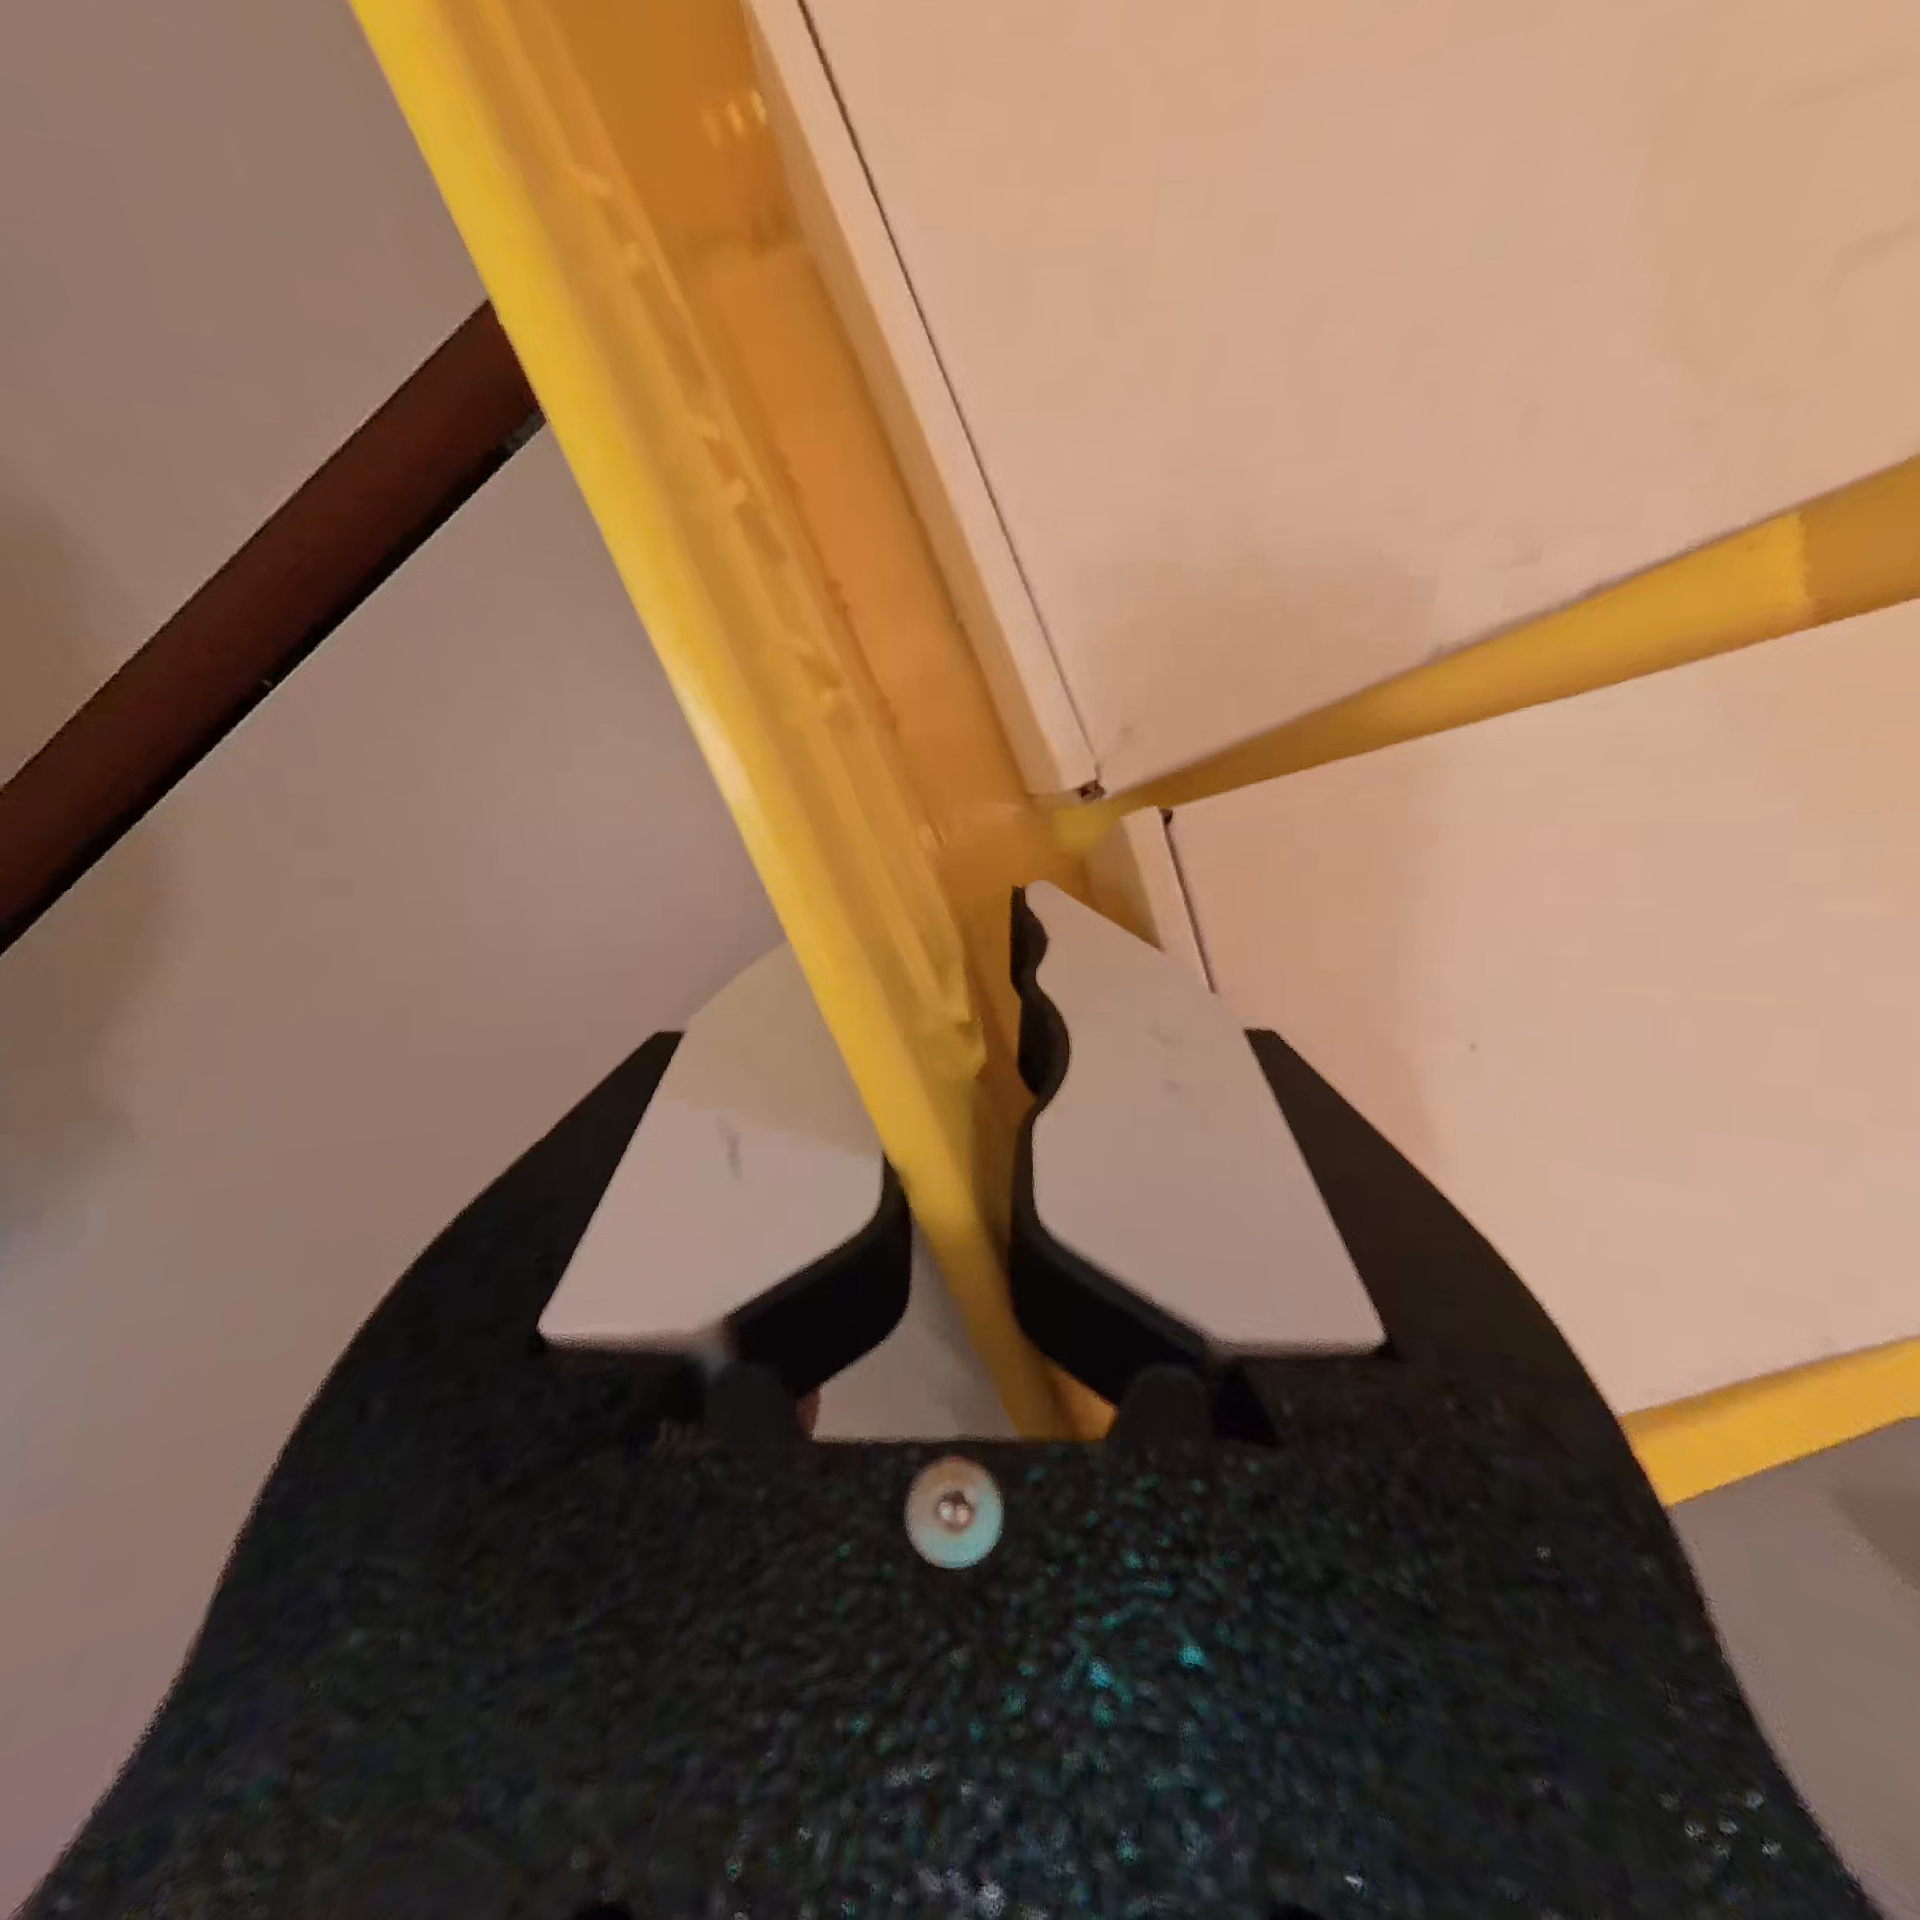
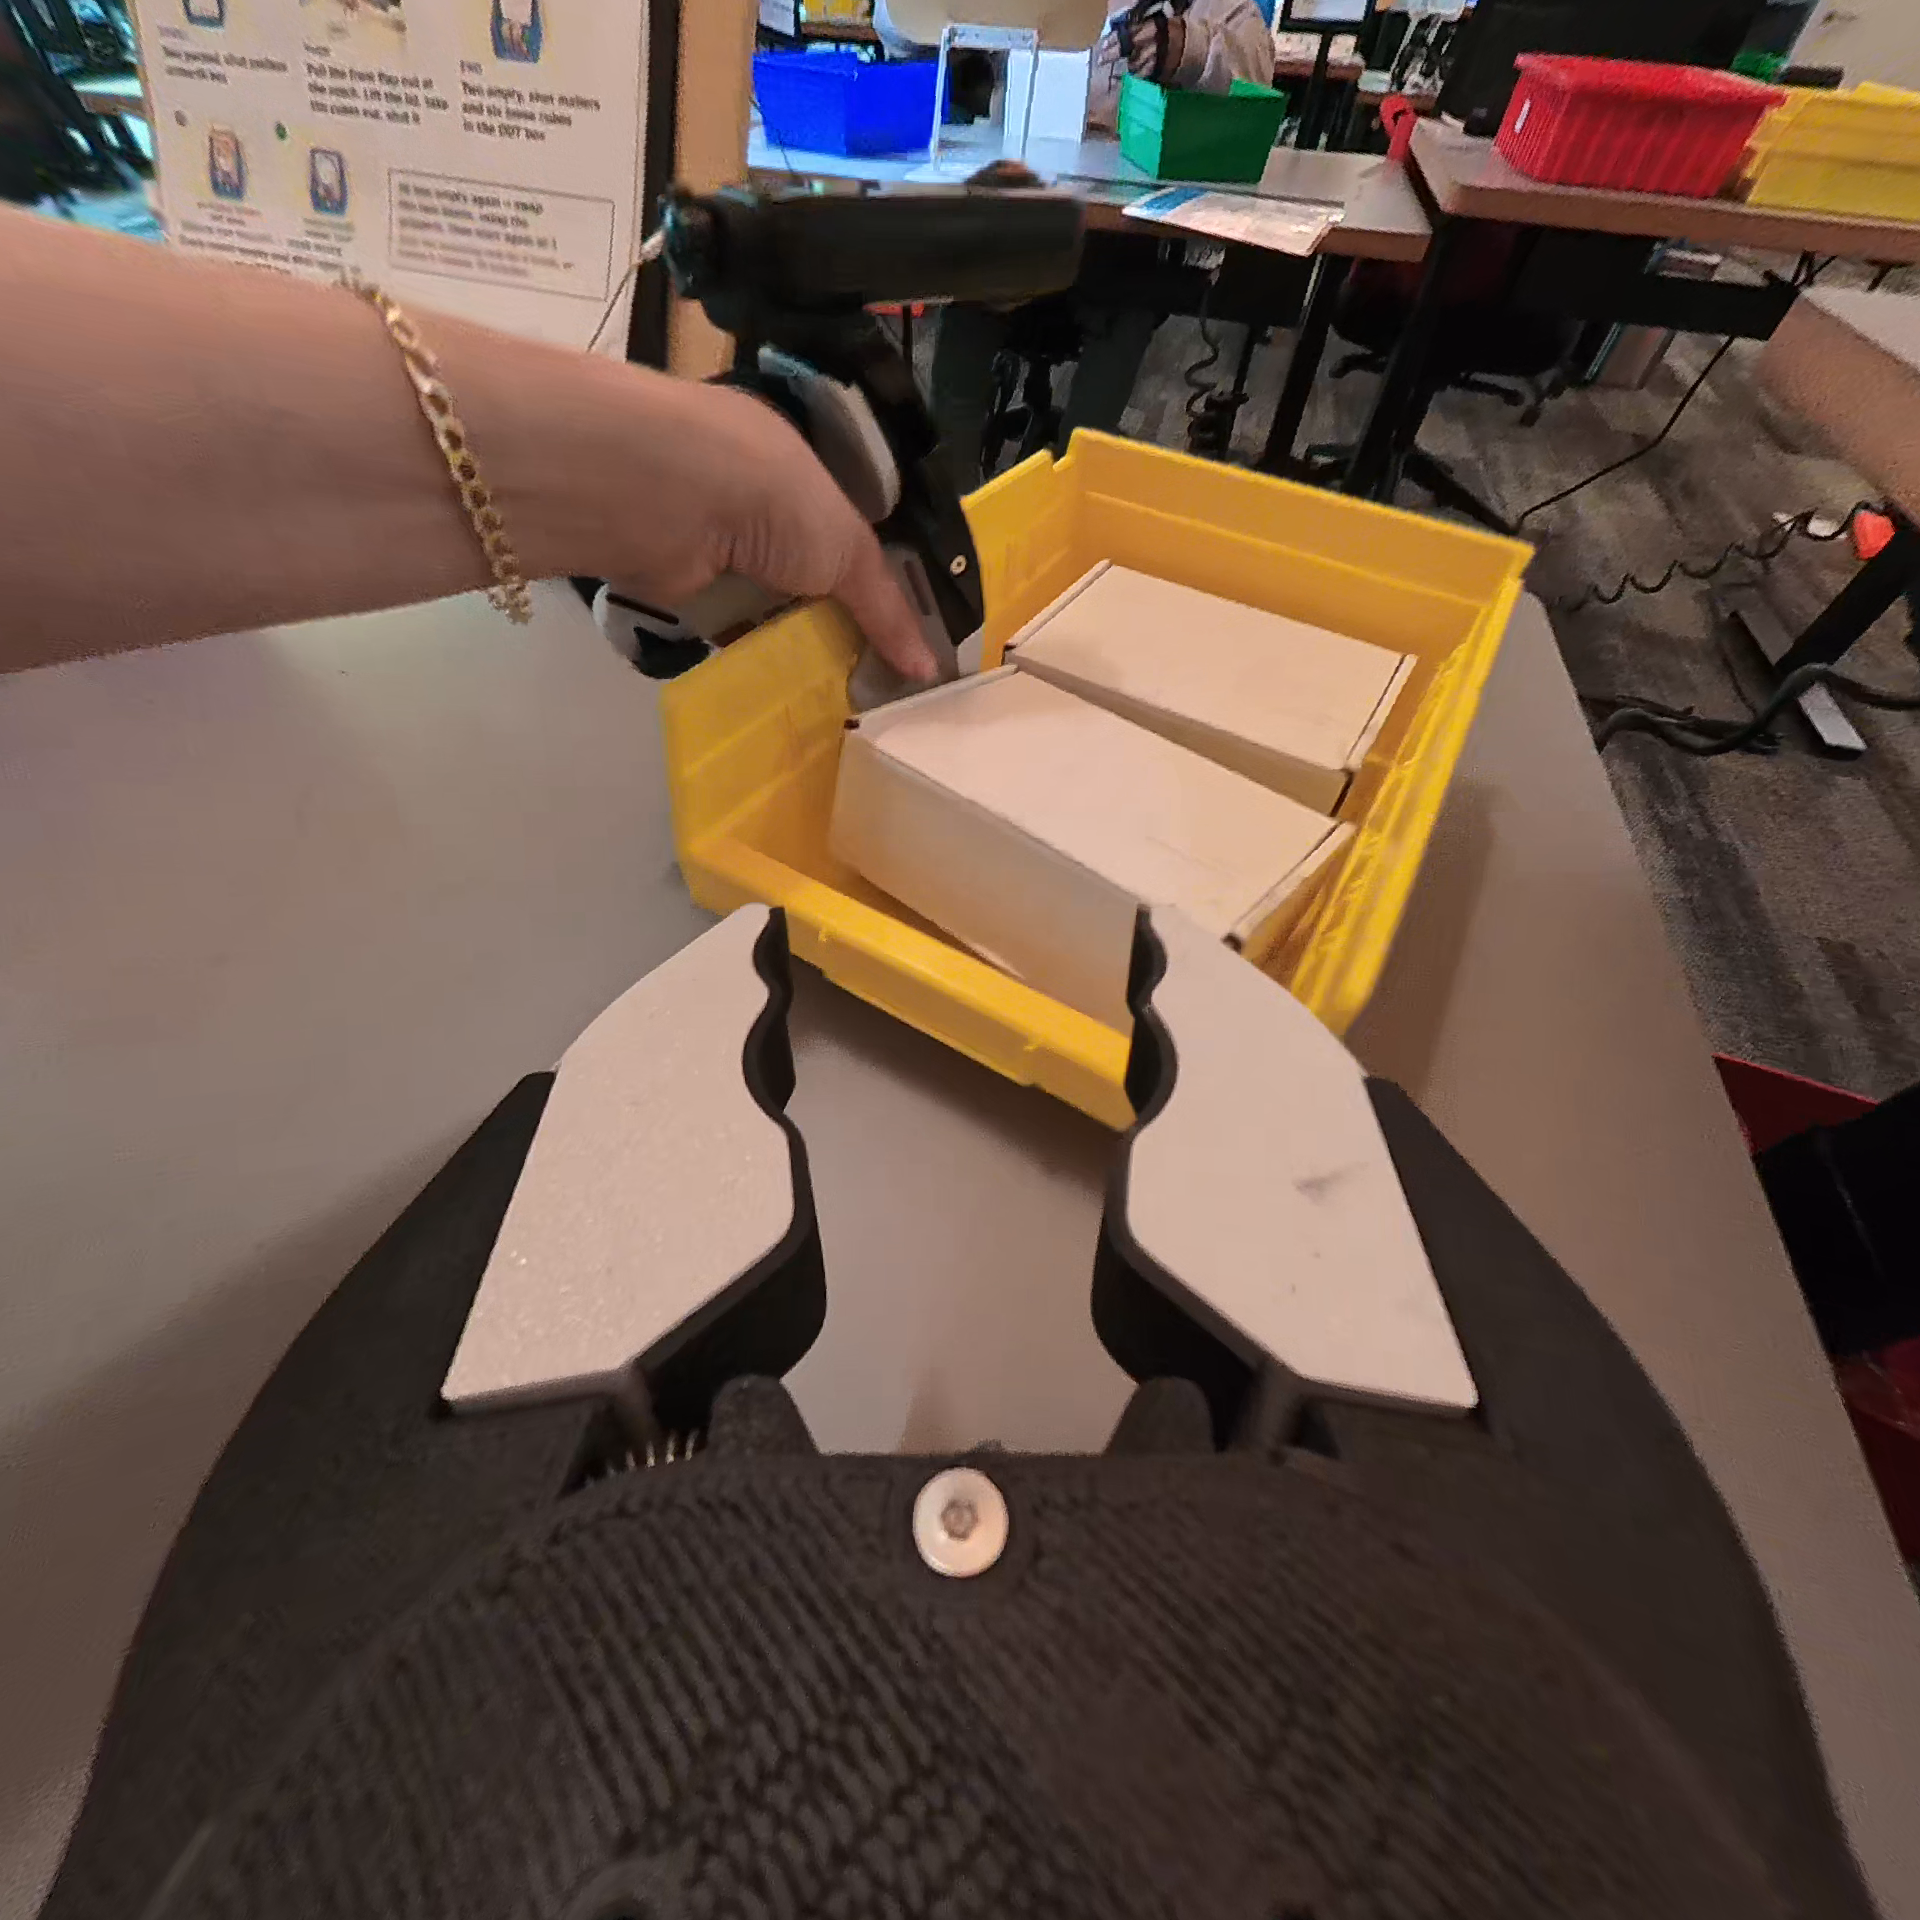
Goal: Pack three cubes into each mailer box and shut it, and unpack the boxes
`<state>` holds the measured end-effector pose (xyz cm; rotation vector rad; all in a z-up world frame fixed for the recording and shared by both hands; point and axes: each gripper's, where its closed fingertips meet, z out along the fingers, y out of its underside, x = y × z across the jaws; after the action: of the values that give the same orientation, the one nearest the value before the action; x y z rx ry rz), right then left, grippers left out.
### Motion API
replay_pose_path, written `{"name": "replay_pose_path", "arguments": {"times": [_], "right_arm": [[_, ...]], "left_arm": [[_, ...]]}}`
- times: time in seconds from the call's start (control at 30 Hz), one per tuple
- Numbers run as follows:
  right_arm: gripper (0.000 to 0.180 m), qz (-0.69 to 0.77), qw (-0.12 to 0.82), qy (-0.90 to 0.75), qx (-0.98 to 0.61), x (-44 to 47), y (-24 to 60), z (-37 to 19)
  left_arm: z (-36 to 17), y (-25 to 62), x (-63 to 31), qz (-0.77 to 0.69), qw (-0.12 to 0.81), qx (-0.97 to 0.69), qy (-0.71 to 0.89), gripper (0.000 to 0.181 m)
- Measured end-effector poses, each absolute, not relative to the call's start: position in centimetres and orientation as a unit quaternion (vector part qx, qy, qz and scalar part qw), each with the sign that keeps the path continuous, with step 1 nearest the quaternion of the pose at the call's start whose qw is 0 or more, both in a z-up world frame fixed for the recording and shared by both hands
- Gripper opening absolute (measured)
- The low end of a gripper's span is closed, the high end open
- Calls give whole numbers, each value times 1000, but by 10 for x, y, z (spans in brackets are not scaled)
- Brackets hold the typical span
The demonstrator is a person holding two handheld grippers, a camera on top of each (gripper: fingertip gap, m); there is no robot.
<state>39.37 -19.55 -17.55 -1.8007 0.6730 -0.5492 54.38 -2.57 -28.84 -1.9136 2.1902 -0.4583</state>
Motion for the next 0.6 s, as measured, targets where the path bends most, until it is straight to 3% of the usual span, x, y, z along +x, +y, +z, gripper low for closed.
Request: {"name": "replay_pose_path", "arguments": {"times": [0.27, 0.6], "right_arm": [[61, -254, 533, 262, -763, 385, -196, -161], [59, -274, 572, 199, -747, 354, -159, -119]], "left_arm": [[-279, 1, 460, -171, 35, -577, 798, 11], [-252, 107, 189, -210, -16, -518, 829, 11]]}}
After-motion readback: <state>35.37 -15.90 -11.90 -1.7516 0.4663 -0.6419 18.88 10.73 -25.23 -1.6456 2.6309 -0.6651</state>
